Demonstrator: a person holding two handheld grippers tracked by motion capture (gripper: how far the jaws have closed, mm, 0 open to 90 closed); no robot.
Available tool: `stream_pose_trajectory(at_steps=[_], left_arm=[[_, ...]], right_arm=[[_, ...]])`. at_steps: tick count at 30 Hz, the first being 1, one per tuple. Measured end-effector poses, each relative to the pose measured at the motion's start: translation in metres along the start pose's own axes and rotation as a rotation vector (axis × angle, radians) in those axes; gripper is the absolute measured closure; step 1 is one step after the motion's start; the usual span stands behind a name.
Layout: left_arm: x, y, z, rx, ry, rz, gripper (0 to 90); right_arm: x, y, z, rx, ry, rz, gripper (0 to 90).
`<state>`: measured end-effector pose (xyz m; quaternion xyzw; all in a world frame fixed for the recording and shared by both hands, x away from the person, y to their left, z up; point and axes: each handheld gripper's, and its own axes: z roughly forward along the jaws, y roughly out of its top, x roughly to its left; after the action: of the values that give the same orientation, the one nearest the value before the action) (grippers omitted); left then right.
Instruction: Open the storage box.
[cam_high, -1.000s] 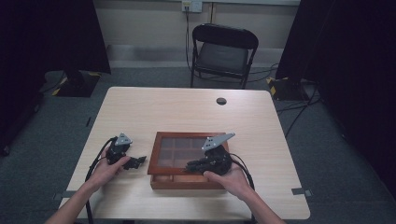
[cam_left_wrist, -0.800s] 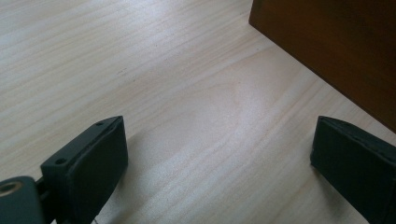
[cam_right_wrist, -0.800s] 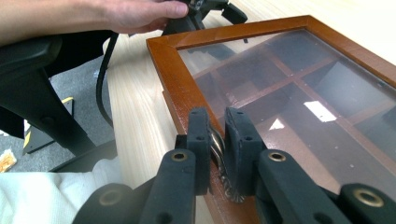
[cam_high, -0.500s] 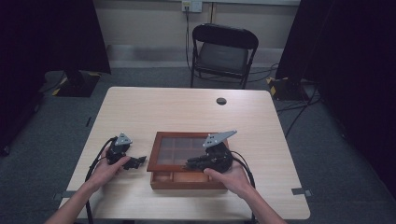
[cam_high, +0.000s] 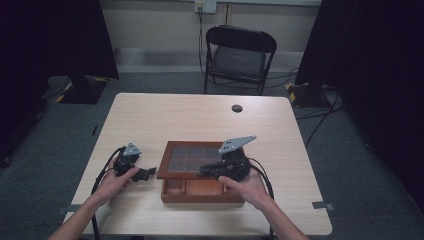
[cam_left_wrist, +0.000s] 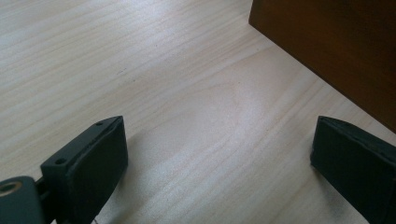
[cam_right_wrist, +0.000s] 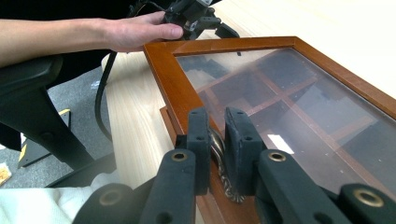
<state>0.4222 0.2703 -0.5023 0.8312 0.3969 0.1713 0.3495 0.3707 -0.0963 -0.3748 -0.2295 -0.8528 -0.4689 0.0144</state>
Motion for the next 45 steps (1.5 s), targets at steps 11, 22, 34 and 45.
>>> stream_pose_trajectory(at_steps=[11,22,34,45], left_arm=[[0.000,0.000,0.000,-0.001,-0.003,-0.001,3.3],[0.000,0.000,0.000,-0.001,-0.002,-0.001,3.3],[0.000,0.000,0.000,-0.008,-0.003,-0.010,3.3],[0.000,0.000,0.000,-0.002,-0.001,0.001,3.3]], right_arm=[[-0.001,0.008,-0.002,-0.006,-0.001,-0.006,81.5],[-0.003,0.020,-0.006,-0.028,-0.006,-0.004,81.7],[-0.007,0.027,-0.009,-0.039,-0.001,0.006,81.8],[-0.011,0.034,-0.012,-0.048,-0.005,0.011,82.0]])
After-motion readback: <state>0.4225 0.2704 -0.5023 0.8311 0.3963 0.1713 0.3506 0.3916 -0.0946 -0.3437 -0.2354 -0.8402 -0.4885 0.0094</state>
